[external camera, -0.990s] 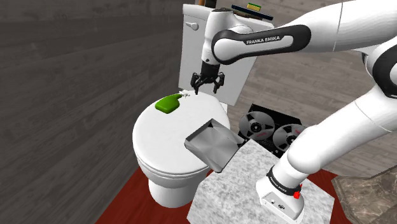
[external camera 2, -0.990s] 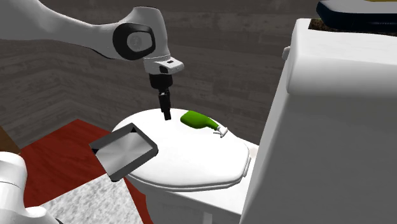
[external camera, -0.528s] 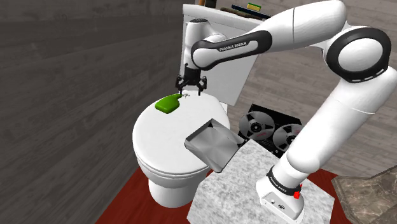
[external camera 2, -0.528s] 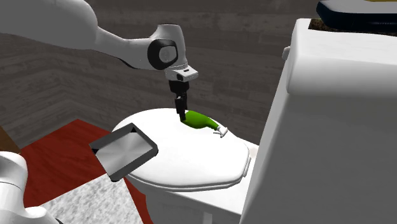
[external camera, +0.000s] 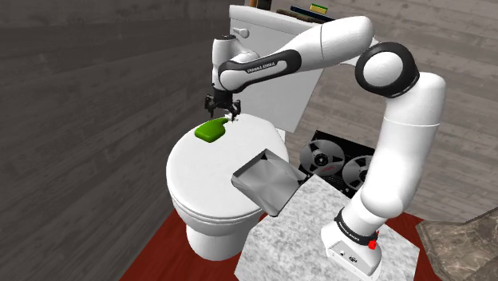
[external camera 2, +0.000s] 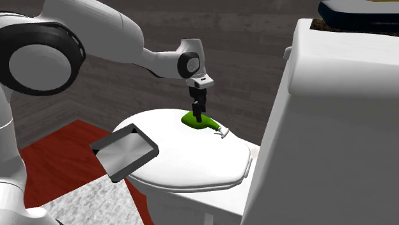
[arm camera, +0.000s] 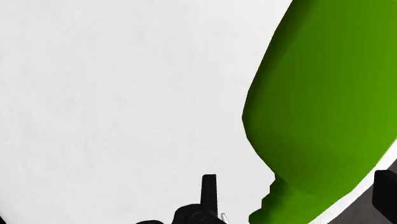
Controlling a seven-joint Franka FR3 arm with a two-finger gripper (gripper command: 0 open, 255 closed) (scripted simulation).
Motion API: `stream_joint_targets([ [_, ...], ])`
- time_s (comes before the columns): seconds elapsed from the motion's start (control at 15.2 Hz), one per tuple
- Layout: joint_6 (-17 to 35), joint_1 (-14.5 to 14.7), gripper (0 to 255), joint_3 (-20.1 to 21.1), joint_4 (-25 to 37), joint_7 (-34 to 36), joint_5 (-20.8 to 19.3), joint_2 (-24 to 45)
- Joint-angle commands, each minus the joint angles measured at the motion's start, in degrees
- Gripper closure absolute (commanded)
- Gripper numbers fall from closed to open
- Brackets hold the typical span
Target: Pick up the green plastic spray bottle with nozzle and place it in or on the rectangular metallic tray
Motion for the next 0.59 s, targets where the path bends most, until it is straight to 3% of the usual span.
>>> stream_joint_targets([
  [0.0, -0.7, 0.7, 0, -1.0, 5.0, 3.0, -1.1, 4.3],
  [0.13, -1.4, 1.6, 0, -2.0, 10.5, 5.6, -1.9, 9.0],
  [0.53, 1.5, 1.5, 0, -2.5, 9.4, 6.1, -2.5, 10.8],
])
